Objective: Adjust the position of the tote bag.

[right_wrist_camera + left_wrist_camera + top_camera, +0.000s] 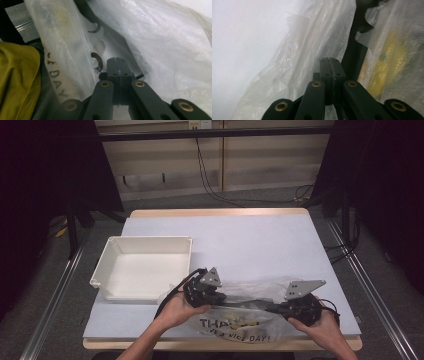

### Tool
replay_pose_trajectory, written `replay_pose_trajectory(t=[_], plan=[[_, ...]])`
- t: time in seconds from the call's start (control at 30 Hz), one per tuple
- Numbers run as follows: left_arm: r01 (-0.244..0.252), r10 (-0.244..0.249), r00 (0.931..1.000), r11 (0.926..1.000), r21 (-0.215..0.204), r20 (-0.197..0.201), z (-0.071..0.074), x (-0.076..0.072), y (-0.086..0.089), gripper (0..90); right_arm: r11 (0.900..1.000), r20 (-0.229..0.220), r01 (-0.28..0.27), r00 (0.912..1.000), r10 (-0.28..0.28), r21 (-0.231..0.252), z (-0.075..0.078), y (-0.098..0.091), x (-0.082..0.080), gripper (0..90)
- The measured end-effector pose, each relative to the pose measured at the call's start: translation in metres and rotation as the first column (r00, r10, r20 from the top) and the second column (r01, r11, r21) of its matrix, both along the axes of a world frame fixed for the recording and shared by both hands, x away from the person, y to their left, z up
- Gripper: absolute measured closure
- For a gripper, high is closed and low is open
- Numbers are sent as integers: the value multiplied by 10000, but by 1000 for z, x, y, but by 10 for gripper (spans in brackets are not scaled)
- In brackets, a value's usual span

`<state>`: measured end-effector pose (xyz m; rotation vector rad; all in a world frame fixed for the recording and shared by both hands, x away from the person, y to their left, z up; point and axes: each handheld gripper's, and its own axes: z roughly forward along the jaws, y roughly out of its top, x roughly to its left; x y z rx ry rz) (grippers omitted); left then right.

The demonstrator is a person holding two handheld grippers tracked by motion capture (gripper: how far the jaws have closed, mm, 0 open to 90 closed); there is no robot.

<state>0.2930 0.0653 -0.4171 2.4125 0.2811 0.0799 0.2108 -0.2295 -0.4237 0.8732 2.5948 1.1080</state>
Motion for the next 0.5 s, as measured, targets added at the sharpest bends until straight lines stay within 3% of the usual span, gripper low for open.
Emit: replay_pose_trajectory(t=[0.17, 0.33, 0.5], plan=[[-117, 108, 9996, 9993, 356, 258, 2, 4, 10, 900, 9995, -51, 79, 10000, -81, -302, -1, -6, -11, 900], [-297, 283, 9986, 9990, 324, 437, 2, 3, 20, 900, 9993, -275, 234, 9993, -242, -285, -10, -13, -13, 900], [-567, 546, 9969, 9977, 368, 559, 3, 6, 29, 900, 9974, -340, 319, 9988, -341, -648, -14, -12, -16, 900]])
